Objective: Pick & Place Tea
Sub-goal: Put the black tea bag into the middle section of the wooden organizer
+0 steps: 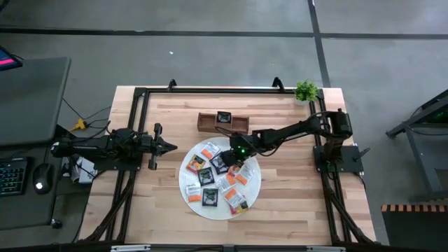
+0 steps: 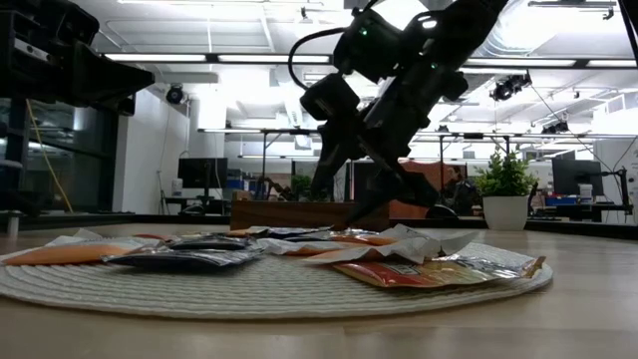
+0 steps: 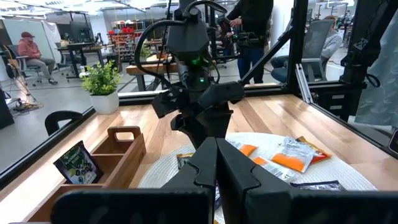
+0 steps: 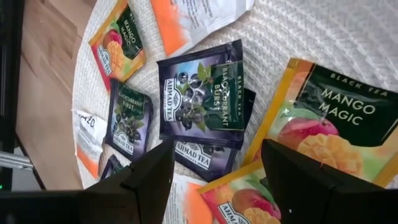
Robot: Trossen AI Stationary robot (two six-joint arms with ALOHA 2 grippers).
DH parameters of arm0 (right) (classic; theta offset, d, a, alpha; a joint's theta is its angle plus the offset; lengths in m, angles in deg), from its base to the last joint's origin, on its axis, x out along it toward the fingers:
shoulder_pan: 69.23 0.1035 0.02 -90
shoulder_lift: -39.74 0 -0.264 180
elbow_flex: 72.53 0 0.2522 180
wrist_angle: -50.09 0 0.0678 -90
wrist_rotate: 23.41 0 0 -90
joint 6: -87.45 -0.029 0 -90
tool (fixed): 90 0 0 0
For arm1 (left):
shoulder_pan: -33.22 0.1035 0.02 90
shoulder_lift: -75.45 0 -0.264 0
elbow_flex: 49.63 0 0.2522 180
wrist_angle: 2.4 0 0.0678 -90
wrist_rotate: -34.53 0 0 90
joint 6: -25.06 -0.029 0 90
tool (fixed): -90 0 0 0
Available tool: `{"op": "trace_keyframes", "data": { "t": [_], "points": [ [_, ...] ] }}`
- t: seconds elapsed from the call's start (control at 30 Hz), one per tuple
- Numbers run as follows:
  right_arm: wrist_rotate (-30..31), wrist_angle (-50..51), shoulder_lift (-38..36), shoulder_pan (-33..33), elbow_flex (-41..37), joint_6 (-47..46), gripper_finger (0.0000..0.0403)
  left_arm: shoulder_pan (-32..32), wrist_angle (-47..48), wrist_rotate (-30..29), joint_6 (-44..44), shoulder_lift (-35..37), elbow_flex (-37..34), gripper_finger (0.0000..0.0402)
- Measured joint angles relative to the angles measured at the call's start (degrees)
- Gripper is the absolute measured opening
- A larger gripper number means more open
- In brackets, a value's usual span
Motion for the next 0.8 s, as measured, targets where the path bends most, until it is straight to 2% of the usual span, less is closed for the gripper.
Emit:
{"op": "trace_keyframes", "data": {
  "t": [0.8],
  "points": [
    [-0.9,1.8,3.7,0.0,3.7,0.0,0.0236,0.0,0.0,0.0,0.0,0.0,0.0,0.0000]
  ]
}}
